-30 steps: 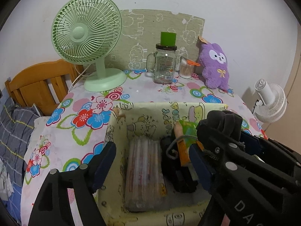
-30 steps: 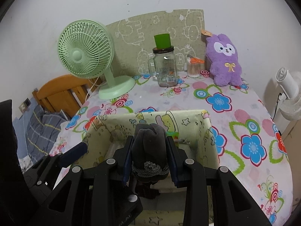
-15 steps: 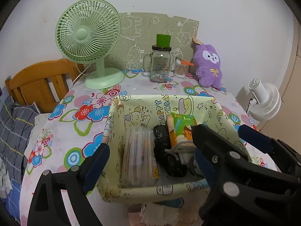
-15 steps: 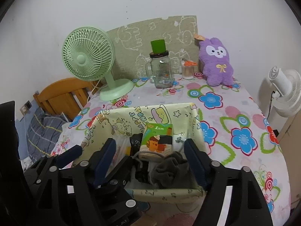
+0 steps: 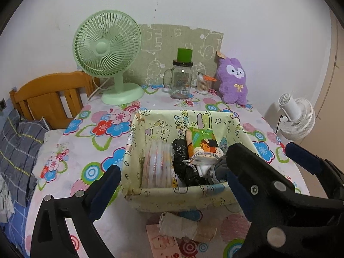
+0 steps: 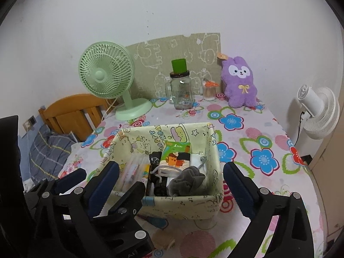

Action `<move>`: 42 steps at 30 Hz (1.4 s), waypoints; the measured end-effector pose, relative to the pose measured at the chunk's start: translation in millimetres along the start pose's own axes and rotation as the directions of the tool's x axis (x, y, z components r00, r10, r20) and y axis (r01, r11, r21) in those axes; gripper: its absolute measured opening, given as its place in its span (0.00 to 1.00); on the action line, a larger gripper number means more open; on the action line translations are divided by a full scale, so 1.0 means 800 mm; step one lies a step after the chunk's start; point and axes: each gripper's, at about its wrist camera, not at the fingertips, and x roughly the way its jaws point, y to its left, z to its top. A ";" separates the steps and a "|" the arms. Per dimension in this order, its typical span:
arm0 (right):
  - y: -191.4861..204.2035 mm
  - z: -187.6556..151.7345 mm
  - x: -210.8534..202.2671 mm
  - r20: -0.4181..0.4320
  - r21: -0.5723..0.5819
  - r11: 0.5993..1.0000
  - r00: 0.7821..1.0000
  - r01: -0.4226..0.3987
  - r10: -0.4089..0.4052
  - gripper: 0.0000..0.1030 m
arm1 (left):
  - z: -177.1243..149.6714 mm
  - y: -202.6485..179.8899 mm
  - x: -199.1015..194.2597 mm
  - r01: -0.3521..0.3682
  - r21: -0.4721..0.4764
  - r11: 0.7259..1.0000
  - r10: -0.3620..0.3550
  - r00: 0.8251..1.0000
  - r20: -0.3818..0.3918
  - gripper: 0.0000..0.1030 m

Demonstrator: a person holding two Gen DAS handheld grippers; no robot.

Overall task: Organize soft objects
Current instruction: 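Withdraw both tools toward the white cloth roll and pink packet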

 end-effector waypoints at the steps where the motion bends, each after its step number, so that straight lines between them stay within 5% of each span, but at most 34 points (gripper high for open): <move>1: 0.001 -0.001 -0.005 0.005 -0.005 1.000 1.000 0.001 -0.001 0.98 | -0.001 -0.001 -0.005 -0.006 0.002 1.000 0.006 1.000 0.009 1.00; 23: 0.016 -0.040 -0.087 0.069 -0.052 0.998 0.997 0.027 -0.024 0.99 | -0.042 -0.010 -0.072 0.005 0.025 1.000 -0.007 0.998 0.068 1.00; 42: 0.026 -0.087 -0.091 0.041 -0.060 0.998 0.999 -0.004 0.007 0.98 | -0.089 0.003 -0.081 -0.013 0.020 1.000 0.011 0.997 0.076 1.00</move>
